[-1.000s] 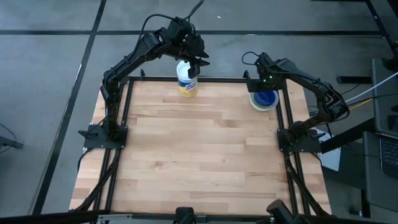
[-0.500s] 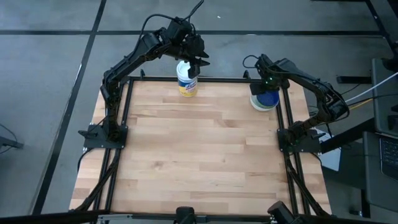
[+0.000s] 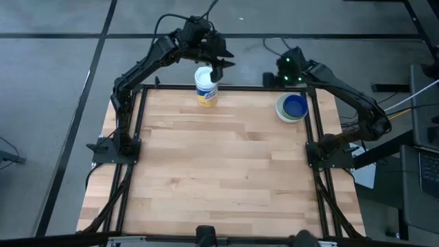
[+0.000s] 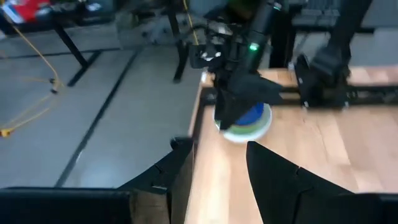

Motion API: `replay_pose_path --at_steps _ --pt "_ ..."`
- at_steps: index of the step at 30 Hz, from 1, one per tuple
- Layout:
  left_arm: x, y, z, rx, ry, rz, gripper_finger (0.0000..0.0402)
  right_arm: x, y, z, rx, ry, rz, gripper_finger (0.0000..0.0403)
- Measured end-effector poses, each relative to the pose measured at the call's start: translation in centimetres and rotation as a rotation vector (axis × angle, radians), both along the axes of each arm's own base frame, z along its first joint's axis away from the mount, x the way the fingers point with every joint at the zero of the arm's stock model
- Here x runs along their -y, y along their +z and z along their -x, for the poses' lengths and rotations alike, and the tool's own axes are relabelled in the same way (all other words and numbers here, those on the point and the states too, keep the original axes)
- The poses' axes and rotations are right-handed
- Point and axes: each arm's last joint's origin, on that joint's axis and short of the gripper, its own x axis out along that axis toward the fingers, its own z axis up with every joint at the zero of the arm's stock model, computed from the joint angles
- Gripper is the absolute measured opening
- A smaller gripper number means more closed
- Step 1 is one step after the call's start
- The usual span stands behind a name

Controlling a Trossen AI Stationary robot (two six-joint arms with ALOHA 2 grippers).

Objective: Nest bowls inside each other
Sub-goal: Return to Home Position

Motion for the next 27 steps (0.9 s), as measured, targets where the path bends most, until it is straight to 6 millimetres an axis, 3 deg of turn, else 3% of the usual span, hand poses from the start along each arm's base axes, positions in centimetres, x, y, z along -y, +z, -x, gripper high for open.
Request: replay_pose_path --at_steps 5,8,11,14,18,21,27 --pt "0.3 0.4 0.1 0.052 -0.057 0.070 0.0145 -2.9 3.8 -5.0 0.299 0.195 0.173 0.0194" --pt "1.5 1.4 0.4 0.081 -0.105 0.057 0.0145 -5.5 6.6 -7.8 0.527 0.327 0.353 0.0184" --pt "3.0 3.4 0.8 0.188 -0.129 0.025 0.0145 -7.8 9.7 -9.2 0.726 0.422 0.533 0.0172" --pt "4.8 7.0 2.3 0.389 -0.144 -0.015 0.0145 -9.3 12.7 -9.3 0.817 0.475 0.680 0.0156" --pt "7.8 11.8 6.4 0.630 -0.179 -0.064 0.0143 -10.8 16.7 -8.6 0.865 0.512 0.877 0.0134" --pt "10.6 14.3 10.4 0.716 -0.213 -0.097 0.0130 -12.2 19.6 -7.9 0.922 0.558 0.998 0.0113" --pt "16.3 17.2 20.9 0.790 -0.246 -0.176 0.0038 -15.9 23.3 -6.3 0.995 0.738 1.098 0.0035"
